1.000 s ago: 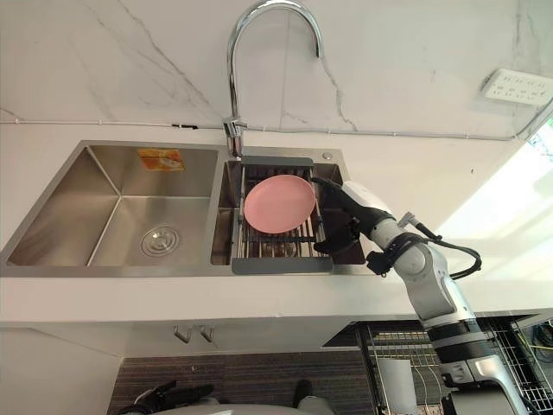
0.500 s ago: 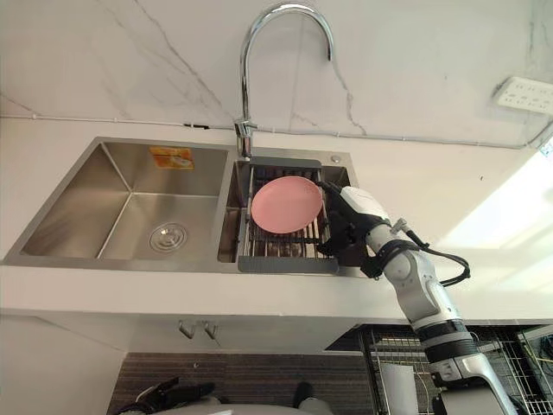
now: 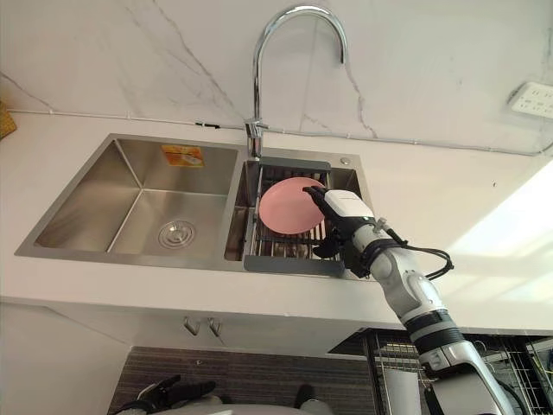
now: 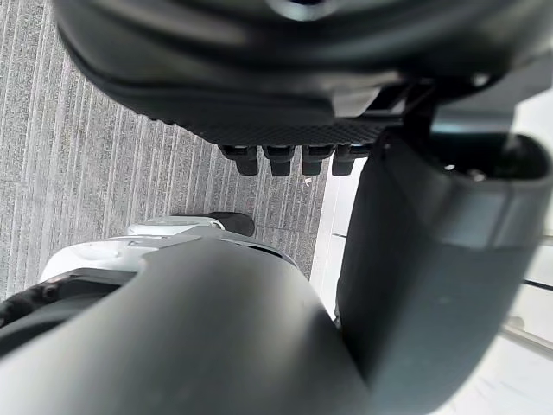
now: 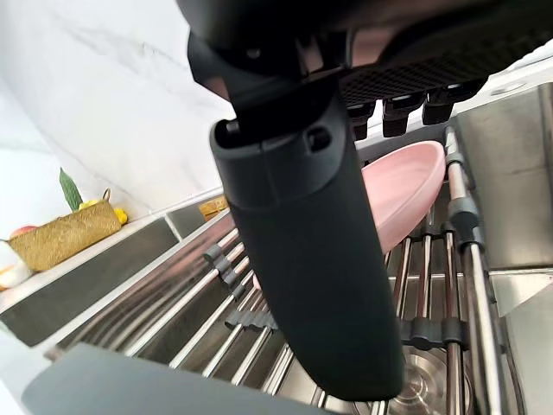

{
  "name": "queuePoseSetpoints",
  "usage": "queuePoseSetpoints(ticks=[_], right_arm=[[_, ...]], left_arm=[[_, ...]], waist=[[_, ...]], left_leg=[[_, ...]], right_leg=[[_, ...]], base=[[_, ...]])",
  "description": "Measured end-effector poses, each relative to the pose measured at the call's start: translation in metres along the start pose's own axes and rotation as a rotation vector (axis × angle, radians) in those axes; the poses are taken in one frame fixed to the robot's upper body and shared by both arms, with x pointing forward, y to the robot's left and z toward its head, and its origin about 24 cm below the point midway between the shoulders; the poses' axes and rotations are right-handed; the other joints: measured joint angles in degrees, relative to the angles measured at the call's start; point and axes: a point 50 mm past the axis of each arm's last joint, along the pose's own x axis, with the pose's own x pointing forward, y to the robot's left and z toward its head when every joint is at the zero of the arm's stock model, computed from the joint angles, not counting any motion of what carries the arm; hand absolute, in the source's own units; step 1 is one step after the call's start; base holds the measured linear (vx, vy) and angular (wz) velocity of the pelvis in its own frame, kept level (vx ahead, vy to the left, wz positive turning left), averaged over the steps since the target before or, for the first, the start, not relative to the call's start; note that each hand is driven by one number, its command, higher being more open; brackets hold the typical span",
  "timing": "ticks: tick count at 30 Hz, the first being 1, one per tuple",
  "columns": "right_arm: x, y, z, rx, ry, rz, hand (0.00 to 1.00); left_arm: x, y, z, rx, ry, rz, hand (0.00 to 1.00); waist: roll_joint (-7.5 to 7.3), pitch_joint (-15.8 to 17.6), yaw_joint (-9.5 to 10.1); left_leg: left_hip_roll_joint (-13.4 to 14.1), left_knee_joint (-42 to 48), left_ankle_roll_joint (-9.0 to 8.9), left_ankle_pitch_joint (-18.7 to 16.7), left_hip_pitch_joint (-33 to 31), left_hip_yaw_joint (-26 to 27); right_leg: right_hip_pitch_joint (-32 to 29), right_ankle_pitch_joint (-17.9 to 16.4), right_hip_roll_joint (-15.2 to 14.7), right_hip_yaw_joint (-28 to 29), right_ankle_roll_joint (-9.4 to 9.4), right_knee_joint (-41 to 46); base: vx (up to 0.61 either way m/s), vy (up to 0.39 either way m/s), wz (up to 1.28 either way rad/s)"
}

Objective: Walk over to the sink, pick up the cup, carry it to the dishwasher, place the cup inside the dishwasher, then close the dishwasher door

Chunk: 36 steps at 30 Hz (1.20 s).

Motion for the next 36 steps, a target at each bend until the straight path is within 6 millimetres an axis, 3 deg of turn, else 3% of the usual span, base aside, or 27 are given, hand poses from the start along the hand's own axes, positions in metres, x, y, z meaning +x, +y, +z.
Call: queuePoseSetpoints(ticks=[16, 17, 24, 29, 33, 36], right_arm=[[0.011, 0.010, 0.002, -0.084, 0.016, 0.013, 1.00], [0.013, 0.012, 0.001, -0.088, 0.022, 0.016, 0.00], [0.015, 0.019, -0.001, -0.107, 0.048, 0.011, 0.00], [0.018, 0.015, 0.004, -0.141, 0.030, -0.070, 0.00], [0.025, -0.003, 0.014, -0.169, -0.017, -0.197, 0.00], [0.025, 0.002, 0.009, -0.181, 0.006, -0.180, 0.00]], left_arm=[[0.000, -0.001, 0.004, 0.016, -0.017, -0.009, 1.00], [0.000, -0.001, 0.006, 0.022, -0.025, -0.011, 1.00], [-0.001, -0.003, 0.009, 0.038, -0.036, -0.017, 1.00], [-0.001, -0.003, 0.009, 0.039, -0.037, -0.019, 1.00], [-0.001, -0.003, 0.009, 0.046, -0.039, -0.019, 1.00], [0.000, -0.005, 0.013, 0.065, -0.048, -0.025, 1.00]], waist=[[-0.01, 0.7, 1.20], [-0.03, 1.0, 1.44], [0.10, 1.2, 2.08], [0.14, 1.2, 2.23], [0.21, 1.2, 2.38], [0.26, 1.3, 3.18]], left_leg=[[-0.4, -0.2, 0.25, 0.2, 0.1, -1.0], [-0.4, 0.0, 0.25, 0.2, 0.1, -1.1], [-0.5, 0.3, 0.24, 0.2, -0.1, -1.6], [-0.5, 0.6, 0.24, 0.1, -0.1, -1.6], [-0.4, 0.7, 0.25, 0.1, 0.1, -1.7], [-0.4, 0.7, 0.28, 0.1, 0.0, -1.8]], right_leg=[[0.6, -0.3, -0.4, -0.8, 0.31, 0.0], [0.8, -0.3, -0.4, -0.9, 0.32, 0.1], [1.0, -0.4, -0.5, -1.6, 0.40, 0.2], [1.1, -0.4, -0.6, -1.6, 0.38, 0.3], [1.5, -0.5, -0.6, -1.7, 0.28, 0.4], [1.5, -0.5, -0.6, -1.8, 0.26, 0.4]], base=[[-0.01, 0.006, 0.03], [-0.03, 0.008, 0.06], [-0.01, 0.007, 0.05], [0.00, 0.000, 0.00], [-0.04, 0.010, 0.01], [-0.03, 0.006, 0.02]])
